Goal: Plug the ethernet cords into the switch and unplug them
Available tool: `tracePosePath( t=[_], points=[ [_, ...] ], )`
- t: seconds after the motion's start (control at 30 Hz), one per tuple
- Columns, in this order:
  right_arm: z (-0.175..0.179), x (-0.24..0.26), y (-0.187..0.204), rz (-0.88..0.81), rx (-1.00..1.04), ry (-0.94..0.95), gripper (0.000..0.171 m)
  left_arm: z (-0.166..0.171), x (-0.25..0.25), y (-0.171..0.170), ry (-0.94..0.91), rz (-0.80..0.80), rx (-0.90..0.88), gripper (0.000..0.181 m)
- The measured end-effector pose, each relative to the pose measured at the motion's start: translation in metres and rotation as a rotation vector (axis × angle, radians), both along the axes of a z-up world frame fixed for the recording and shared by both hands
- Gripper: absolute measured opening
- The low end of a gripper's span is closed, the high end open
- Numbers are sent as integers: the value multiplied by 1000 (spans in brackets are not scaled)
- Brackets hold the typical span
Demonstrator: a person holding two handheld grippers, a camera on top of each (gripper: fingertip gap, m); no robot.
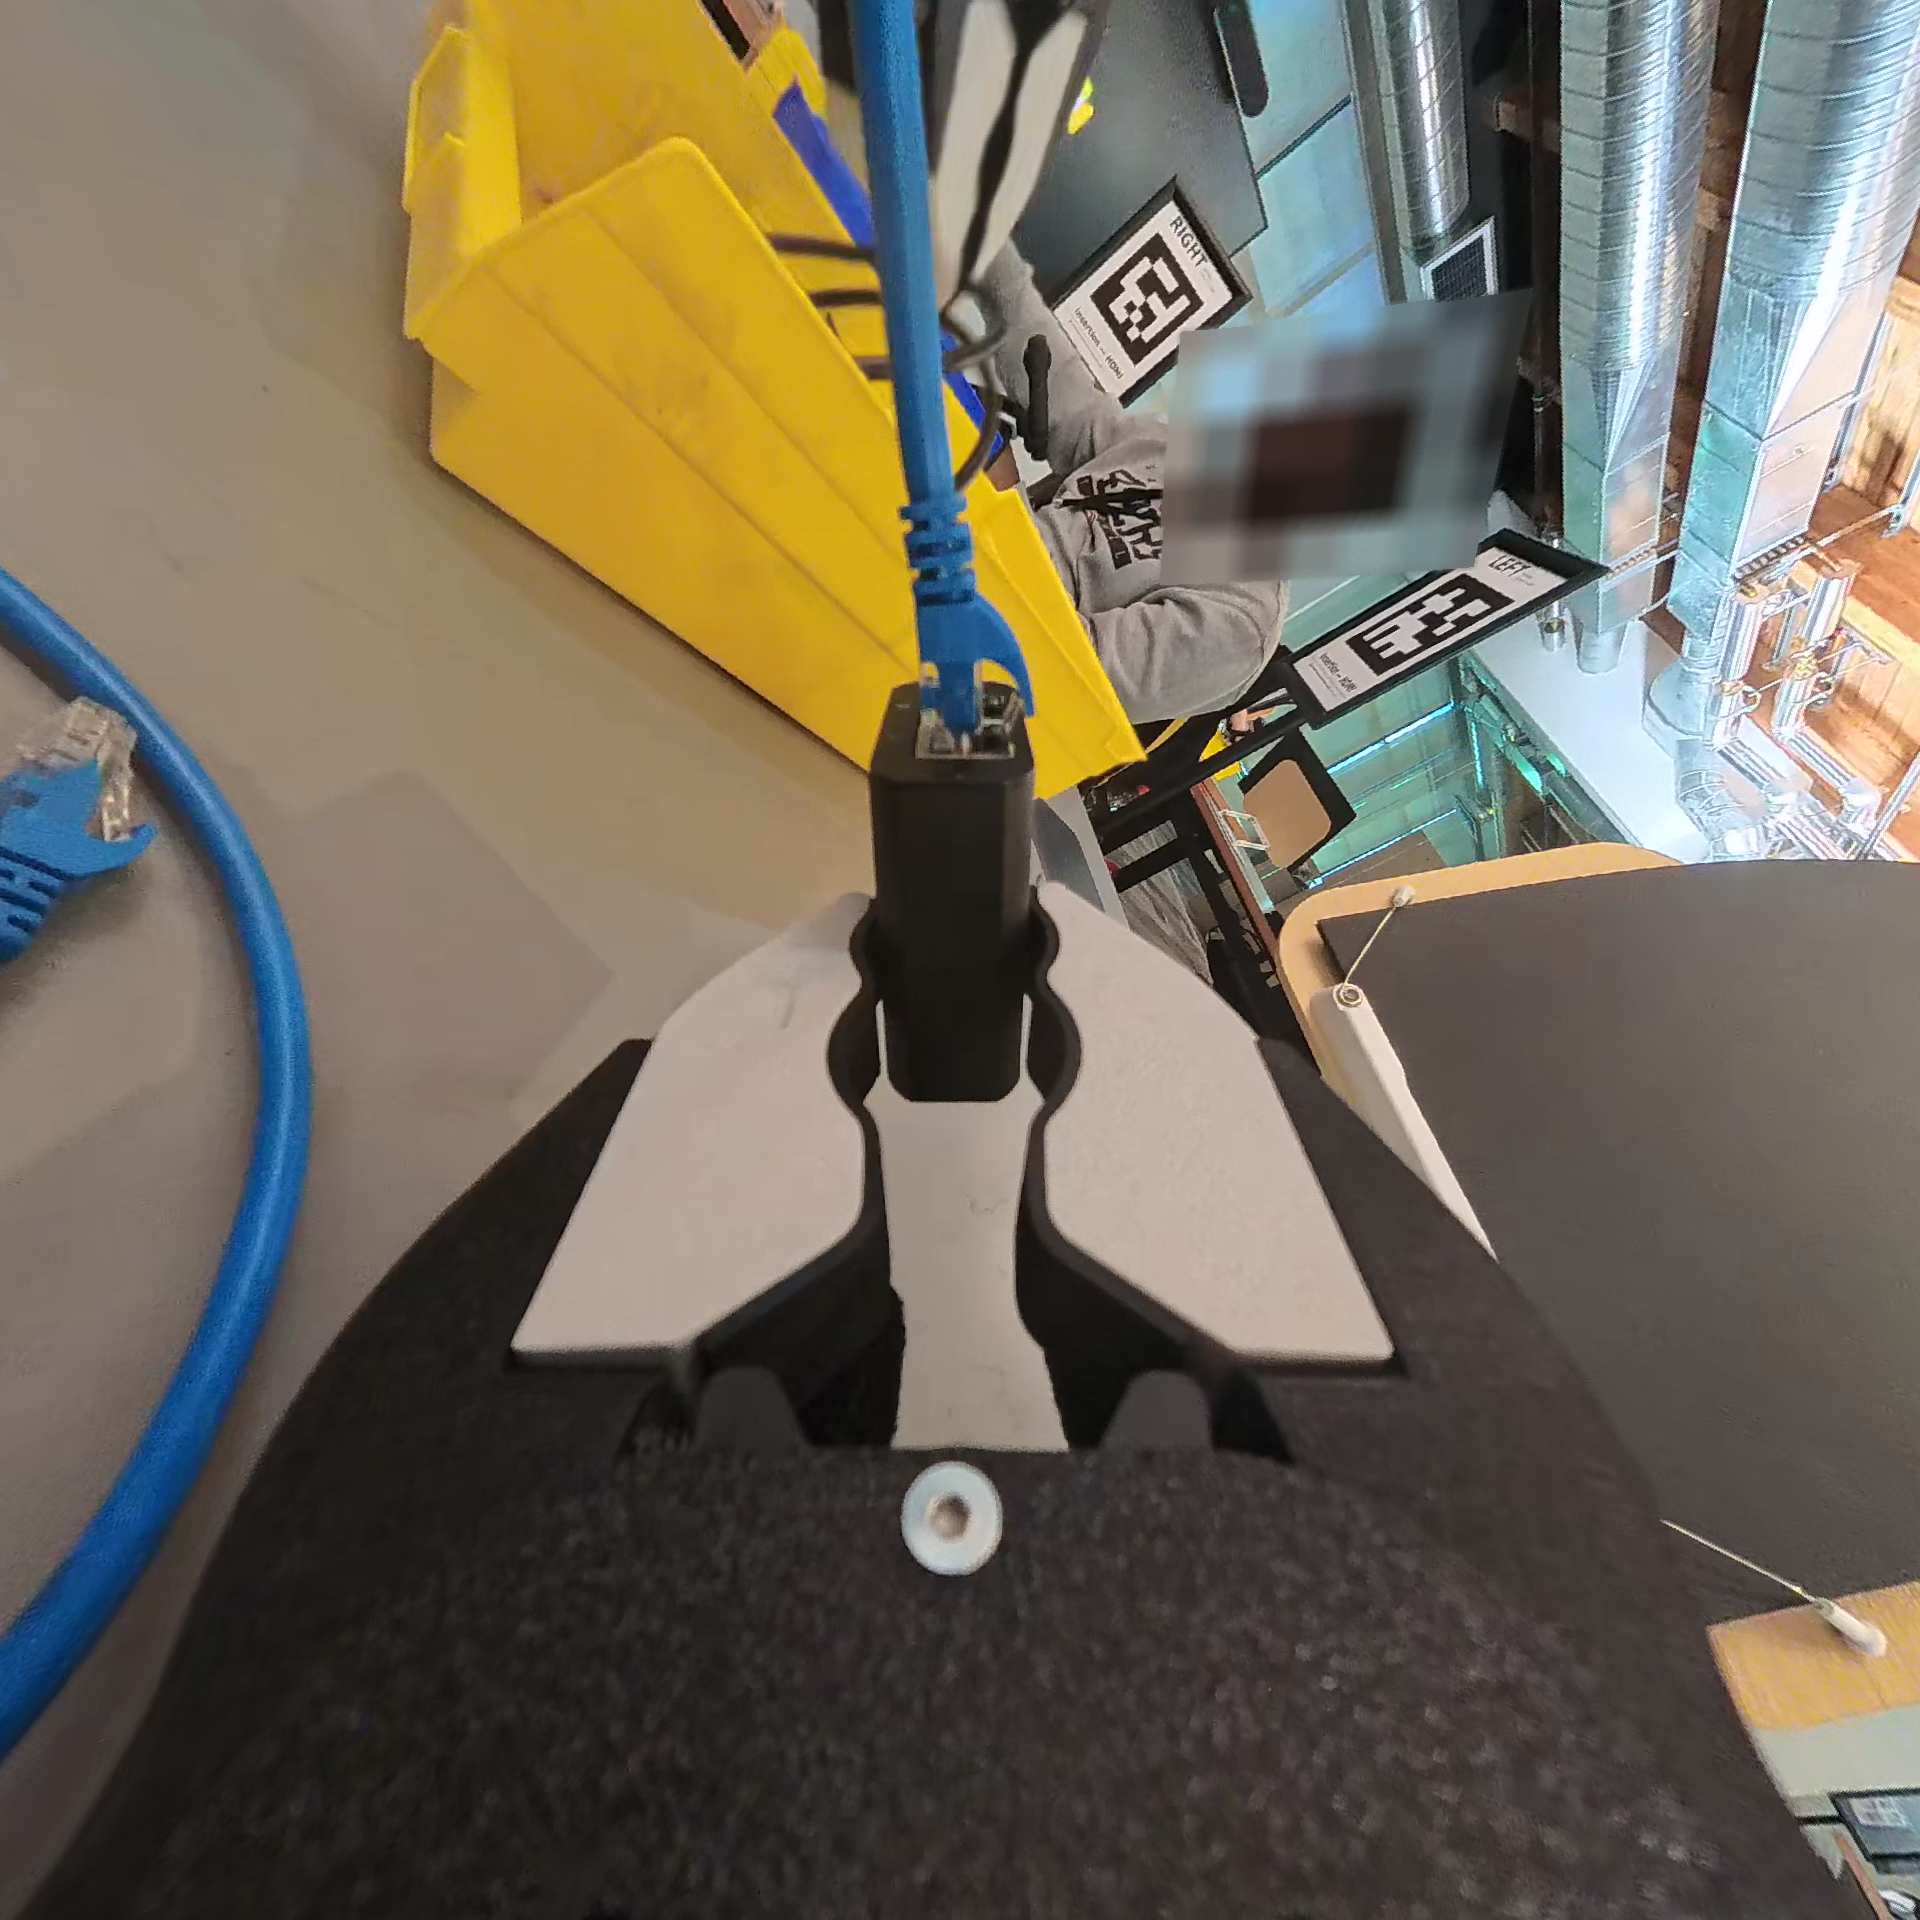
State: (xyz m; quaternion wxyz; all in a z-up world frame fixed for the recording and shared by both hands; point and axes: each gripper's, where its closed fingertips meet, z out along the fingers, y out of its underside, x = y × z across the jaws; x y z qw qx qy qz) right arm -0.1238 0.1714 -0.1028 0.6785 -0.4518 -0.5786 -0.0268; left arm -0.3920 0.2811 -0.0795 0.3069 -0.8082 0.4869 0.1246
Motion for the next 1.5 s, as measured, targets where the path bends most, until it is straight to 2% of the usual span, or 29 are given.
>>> tracePosePath(
  t=[0.17, 0.27, 0.5, 0.6, 0.8, 0.93, 1.07, 1.17, 1.27, 1.4, 1.5],
  points=[
    [2, 1, 1, -3, -6, 14, 24, 87, -4, -15, -283, 106, 94, 6],
    [3, 2, 2, -6, -9, 22, 24, 127, -7, -28, -339, 152, 173, 6],
    [2, 3, 3, -9, -8, 17, 24, 158, -9, -43, -402, 264, 267, 6],
    [2, 3, 3, -10, -7, 21, 24, 180, 5, -57, -506, 246, 270, 6],
    [4, 4, 5, -13, -9, 32, 24, 223, 56, -93, -642, 104, 200, 6],
    [10, 9, 6, -21, -12, 77, 24, 205, 93, -100, -654, 52, 109, 5],
    [16, 17, 10, -37, -37, 134, 24, 137, 104, -93, -659, 112, 36, 6],
    [16, 21, 12, -46, -45, 141, 24, 82, 85, -96, -758, 243, -8, 6],
    [15, 20, 12, -45, -46, 132, 24, 49, 49, -111, -827, 370, 71, 6],
    [13, 19, 13, -44, -45, 121, 24, 39, 27, -160, -879, 448, 134, 6],
    [12, 19, 14, -42, -52, 120, 24, 57, 17, -192, -873, 458, 242, 5]
  ],
)
